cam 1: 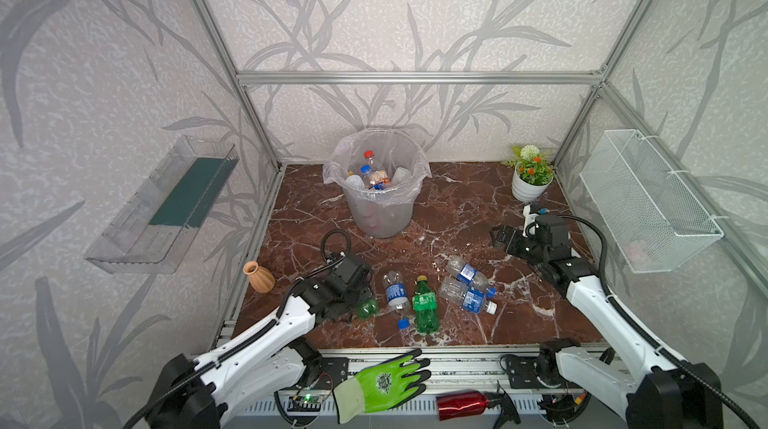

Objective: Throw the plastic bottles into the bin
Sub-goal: 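Grasp a green yellow-capped soda bottle with the left gripper and lift it, then carry the green bottle over the bin with the left gripper and release it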

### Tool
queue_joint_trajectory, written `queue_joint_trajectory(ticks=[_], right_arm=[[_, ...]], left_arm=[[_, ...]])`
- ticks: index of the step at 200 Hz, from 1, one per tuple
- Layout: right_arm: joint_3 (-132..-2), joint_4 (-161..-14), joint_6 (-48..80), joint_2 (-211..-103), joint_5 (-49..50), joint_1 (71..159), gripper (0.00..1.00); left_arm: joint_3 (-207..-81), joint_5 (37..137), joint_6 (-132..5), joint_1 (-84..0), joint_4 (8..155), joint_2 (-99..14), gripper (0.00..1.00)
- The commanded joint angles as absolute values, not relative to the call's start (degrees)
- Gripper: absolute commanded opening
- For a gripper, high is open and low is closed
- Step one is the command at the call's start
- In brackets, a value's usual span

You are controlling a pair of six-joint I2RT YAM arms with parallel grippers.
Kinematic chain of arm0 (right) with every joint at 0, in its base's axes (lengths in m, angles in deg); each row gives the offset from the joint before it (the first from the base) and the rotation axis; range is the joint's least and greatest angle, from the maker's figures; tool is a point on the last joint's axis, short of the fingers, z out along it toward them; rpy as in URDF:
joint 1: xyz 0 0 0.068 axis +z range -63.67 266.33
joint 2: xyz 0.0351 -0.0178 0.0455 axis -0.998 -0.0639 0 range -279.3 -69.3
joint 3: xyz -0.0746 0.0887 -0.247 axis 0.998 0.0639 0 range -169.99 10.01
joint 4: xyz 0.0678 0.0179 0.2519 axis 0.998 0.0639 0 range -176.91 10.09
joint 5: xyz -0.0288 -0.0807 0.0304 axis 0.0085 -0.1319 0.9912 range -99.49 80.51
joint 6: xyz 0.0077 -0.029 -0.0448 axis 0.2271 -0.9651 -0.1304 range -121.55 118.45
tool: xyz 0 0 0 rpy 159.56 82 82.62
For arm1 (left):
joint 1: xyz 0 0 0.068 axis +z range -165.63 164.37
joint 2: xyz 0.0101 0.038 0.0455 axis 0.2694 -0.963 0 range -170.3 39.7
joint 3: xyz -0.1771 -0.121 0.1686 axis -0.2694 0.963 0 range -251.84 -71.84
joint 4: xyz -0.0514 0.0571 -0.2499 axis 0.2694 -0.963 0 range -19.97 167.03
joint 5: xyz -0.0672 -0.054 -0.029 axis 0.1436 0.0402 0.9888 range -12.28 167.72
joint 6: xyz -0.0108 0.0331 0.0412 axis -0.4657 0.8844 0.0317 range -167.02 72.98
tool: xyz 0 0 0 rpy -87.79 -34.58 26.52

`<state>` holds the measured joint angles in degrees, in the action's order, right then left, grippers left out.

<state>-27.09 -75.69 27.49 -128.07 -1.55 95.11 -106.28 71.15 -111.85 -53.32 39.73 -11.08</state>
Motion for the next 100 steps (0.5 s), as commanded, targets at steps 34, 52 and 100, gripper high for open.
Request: queue_joint_trajectory(ticks=[34,52,100], right_arm=[[-25.0,-79.3,29.2,-126.8,-1.9,94.8,0.97],[-24.0,-80.2,30.3,-126.4,-1.8,94.8,0.97],[-23.1,-80.3,30.7,-124.6,-2.8,94.8,0.97]], left_arm=[[-123.4,52.4,-93.3,-50.0,37.1,-1.7,0.46],[-129.4,48.9,-86.0,-49.2,40.6,-1.9,0.46],[-136.0,43.9,-67.1,-48.5,63.7,-3.0,0.48]])
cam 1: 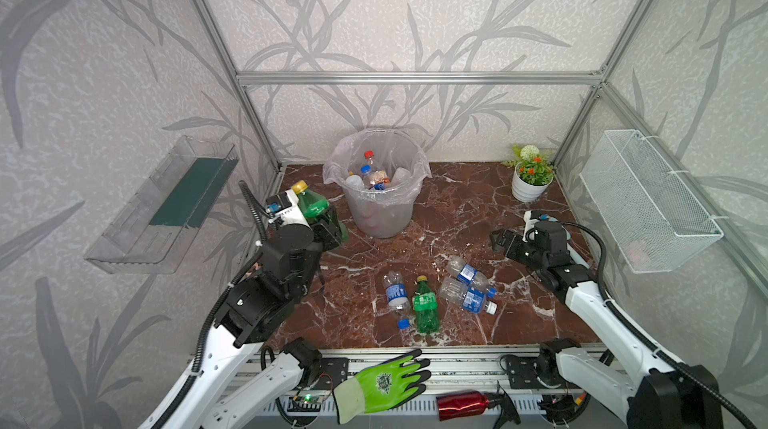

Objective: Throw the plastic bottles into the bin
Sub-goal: 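Carry the green bottle over the bin with the left gripper and release it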

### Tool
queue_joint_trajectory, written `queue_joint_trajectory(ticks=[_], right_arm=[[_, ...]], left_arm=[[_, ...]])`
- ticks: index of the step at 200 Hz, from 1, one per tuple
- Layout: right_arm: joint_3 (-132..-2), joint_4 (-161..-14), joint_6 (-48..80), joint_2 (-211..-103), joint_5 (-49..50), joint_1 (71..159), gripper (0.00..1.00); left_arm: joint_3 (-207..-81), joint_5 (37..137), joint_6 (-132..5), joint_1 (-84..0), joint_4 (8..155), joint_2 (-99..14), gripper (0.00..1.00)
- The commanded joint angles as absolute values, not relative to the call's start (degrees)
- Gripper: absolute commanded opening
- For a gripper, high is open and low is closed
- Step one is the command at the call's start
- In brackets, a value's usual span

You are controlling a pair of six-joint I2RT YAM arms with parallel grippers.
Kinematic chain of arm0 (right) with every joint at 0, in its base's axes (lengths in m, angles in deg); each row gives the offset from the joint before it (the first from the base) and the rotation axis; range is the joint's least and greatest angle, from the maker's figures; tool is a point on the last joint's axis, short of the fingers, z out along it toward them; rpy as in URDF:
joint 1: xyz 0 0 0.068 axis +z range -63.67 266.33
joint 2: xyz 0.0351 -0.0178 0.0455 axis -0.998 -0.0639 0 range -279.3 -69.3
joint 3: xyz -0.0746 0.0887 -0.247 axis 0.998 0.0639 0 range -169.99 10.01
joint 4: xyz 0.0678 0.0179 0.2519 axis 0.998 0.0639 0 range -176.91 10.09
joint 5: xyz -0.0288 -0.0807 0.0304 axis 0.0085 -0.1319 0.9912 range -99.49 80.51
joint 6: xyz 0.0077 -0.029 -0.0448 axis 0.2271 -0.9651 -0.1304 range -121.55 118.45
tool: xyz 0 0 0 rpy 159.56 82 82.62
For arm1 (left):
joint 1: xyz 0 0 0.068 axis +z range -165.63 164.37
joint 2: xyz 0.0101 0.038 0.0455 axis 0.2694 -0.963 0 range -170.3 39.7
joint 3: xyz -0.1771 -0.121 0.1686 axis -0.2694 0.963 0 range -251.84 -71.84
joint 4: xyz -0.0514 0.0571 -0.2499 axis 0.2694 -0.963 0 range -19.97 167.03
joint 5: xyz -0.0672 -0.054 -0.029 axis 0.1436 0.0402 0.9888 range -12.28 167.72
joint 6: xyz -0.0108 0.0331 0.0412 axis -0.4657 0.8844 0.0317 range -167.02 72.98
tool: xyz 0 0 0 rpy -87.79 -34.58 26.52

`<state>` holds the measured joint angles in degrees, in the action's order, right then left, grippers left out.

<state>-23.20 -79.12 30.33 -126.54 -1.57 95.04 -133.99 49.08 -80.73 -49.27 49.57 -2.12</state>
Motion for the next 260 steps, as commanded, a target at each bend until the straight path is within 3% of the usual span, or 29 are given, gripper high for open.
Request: queue_joint_trajectory(ticks=[1,56,84,94,114,136,165,260], right_arm=[[-23.1,-80.3,30.7,-124.6,-2.9,94.8,0.97],[-23.3,-79.8,30.7,-123.2,-2.7,94.8,0.97],[-23.7,-78.3,30.6,-124.5,-2.5,94.8,0.96],[-24.0,-77.6,30.3,-124.8,-2.6,94.8,0.96],[-24.2,-76.8,29.8,-124.7,-2.7,94.8,0.96],[-24.8,-75.9,29.2,-124.3,-2.6,94.8,0.96],[-25.7,-74.5,28.4,-123.8,-3.5,94.8,0.96],[-27.8,-66.1,25.6,-121.9,-0.8,94.9,0.92]], left_arm=[[-136.1,43.9,-66.8,-48.4,63.9,-3.1,0.48],[-152.1,62.8,-67.1,-38.4,67.0,-25.6,0.52],[-167.0,78.1,-72.8,-34.1,57.4,-41.9,0.57],[-172.0,80.8,-72.5,-34.1,52.3,-46.0,0.64],[-176.3,81.6,-73.0,-34.0,46.9,-50.1,0.95],[-174.0,80.8,-72.4,-34.1,46.6,-48.1,0.99],[-164.9,76.4,-72.7,-34.0,53.4,-40.4,0.99],[-147.5,70.8,-74.9,-34.0,53.5,-26.5,0.99]])
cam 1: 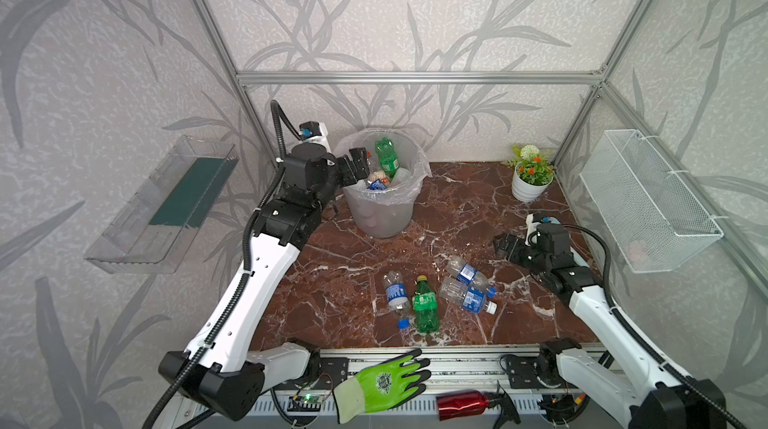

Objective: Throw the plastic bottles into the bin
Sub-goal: 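Carry the green bottle over the bin with the left gripper and release it, then withdraw the left gripper while the right gripper descends onto a clear water bottle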

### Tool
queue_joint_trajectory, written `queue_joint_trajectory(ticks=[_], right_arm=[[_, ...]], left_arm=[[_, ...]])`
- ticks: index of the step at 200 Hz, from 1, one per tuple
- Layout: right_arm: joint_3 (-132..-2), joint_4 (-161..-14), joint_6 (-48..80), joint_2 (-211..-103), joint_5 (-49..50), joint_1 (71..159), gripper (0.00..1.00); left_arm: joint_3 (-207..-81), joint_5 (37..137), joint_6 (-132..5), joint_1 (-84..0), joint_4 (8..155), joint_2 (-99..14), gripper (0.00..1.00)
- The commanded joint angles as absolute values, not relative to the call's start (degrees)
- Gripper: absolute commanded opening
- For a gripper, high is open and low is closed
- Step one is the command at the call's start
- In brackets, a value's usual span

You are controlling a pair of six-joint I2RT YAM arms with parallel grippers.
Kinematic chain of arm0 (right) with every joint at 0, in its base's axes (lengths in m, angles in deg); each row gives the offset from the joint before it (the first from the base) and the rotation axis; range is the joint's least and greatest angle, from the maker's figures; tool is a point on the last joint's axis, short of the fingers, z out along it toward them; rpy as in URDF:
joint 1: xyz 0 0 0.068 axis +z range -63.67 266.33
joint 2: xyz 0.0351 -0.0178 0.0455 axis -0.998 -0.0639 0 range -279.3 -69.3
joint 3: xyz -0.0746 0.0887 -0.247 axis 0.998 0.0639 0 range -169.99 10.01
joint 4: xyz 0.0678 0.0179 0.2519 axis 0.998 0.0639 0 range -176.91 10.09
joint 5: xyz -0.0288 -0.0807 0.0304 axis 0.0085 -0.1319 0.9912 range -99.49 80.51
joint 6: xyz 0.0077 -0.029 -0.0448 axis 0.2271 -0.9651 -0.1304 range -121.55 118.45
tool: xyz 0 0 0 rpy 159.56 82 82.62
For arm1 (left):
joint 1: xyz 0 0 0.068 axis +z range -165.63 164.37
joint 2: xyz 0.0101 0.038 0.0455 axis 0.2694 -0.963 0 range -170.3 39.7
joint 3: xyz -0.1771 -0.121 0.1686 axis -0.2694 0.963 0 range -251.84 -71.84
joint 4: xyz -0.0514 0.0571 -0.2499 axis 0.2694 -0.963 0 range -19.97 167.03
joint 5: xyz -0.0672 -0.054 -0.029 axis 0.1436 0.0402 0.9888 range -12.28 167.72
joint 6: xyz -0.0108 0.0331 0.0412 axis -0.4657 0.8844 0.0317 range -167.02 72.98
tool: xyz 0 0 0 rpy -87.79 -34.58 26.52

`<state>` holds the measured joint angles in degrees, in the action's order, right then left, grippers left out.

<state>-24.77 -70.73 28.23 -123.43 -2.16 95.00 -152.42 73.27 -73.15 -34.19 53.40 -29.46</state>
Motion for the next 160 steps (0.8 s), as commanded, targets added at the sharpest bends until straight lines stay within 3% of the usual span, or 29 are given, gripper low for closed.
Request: queue_joint_trajectory(ticks=[1,44,112,160], right_arm=[[-27.8,-66.0,25.5,-121.9,-0.7,94.9,0.92],[-28.5,-61.0,23.6,-121.5,0.3,98.3,0.86],[-31.0,-54.7,23.5,-127.1,-8.7,120.5,0.84],[-34.4,-49.7,21.7,-133.3,-11.3,130.1,0.83]], left_arm=[[-147.2,70.8,-75.1,-34.0,53.6,-26.3,0.99],[-133.1,67.3,-80.3,-34.0,56.9,-15.9,0.99],[-124.9,65.8,-85.1,-34.0,52.5,-8.7,0.99],[-123.3,66.5,-86.4,-34.0,52.2,-8.3,0.99]])
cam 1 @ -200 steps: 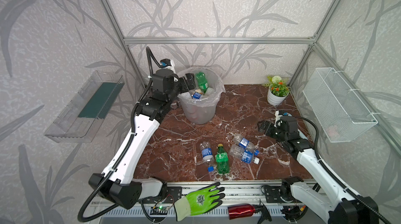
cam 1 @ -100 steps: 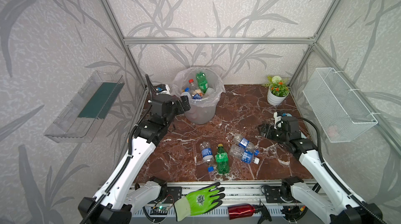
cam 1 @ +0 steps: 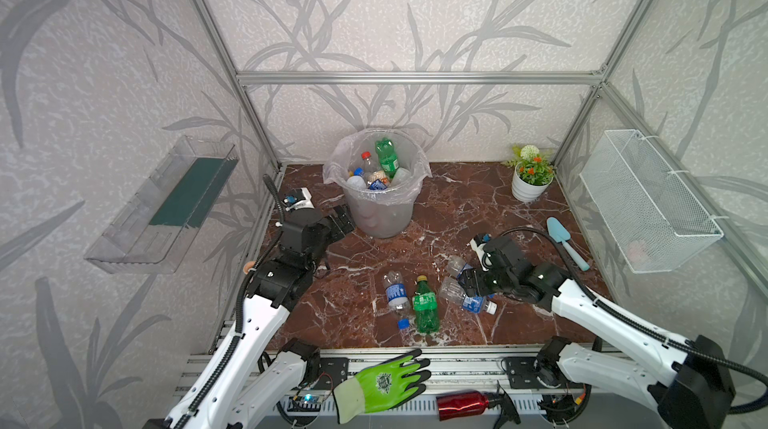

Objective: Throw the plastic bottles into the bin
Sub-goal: 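Withdraw the left gripper while the right gripper descends onto a clear water bottle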

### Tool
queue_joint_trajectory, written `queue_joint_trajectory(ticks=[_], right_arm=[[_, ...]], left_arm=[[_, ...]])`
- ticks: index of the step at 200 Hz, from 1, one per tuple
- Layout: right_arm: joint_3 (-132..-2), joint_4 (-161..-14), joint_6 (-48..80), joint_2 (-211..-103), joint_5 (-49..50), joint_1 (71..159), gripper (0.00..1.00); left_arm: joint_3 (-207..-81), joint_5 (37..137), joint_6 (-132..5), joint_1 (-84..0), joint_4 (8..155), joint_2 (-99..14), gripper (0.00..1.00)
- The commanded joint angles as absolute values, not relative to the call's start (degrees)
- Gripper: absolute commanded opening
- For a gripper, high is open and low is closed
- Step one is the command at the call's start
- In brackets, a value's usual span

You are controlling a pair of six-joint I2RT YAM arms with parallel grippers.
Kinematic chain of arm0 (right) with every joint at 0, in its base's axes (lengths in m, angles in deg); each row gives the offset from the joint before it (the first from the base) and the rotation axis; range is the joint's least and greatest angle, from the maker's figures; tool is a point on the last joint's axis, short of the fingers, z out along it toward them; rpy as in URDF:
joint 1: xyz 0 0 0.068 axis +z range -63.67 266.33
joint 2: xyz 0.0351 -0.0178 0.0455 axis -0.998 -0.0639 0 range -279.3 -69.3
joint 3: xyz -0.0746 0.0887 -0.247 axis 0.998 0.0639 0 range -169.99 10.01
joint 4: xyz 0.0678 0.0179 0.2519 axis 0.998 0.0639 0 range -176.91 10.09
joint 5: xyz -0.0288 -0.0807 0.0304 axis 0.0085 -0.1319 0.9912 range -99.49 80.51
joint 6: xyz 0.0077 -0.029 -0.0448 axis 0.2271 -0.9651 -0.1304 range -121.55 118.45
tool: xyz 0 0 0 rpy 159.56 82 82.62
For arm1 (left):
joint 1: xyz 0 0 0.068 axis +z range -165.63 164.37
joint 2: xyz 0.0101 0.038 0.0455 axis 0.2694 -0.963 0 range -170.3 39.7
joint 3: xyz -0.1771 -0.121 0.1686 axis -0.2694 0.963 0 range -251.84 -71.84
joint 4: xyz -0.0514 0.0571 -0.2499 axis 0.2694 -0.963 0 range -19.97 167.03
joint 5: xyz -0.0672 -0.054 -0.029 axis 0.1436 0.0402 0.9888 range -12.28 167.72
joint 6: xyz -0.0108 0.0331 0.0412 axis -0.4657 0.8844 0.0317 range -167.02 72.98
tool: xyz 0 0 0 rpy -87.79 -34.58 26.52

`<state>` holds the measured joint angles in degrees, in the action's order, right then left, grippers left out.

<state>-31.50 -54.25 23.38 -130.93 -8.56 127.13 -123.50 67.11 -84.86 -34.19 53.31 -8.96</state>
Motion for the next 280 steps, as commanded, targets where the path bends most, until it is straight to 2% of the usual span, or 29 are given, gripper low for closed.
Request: queue_joint_trajectory(ticks=[1,79,124,139,246,261,280], right_arm=[[-34.5,-49.6,21.6,-133.5,-11.3,130.2,0.83],[-43.4,-42.8,13.9,-148.5,-12.3,135.1,0.82],[-47.1,-38.8,10.4,-156.5,-12.1,136.3,0.75],[-47.7,-38.6,9.7,-158.3,-12.2,136.8,0.72],[-51.9,-36.4,5.7,-166.8,-12.1,137.7,0.72],[-52.5,-36.1,5.2,-168.5,-12.0,137.7,0.68],[-53.1,-36.0,5.5,-167.6,-12.6,137.7,0.57]], left_arm=[[-123.4,66.4,-86.4,-34.0,52.2,-8.4,0.99],[-123.5,66.0,-86.3,-34.0,50.8,-7.7,0.99],[-123.4,64.9,-85.9,-34.0,50.0,-6.8,0.99],[-123.4,64.7,-85.9,-34.0,49.8,-6.7,0.99],[-122.8,63.3,-85.8,-34.0,48.6,-6.2,0.99],[-122.7,63.1,-85.8,-34.0,48.6,-6.0,0.99],[-122.7,62.8,-85.8,-34.0,48.3,-6.0,0.99]])
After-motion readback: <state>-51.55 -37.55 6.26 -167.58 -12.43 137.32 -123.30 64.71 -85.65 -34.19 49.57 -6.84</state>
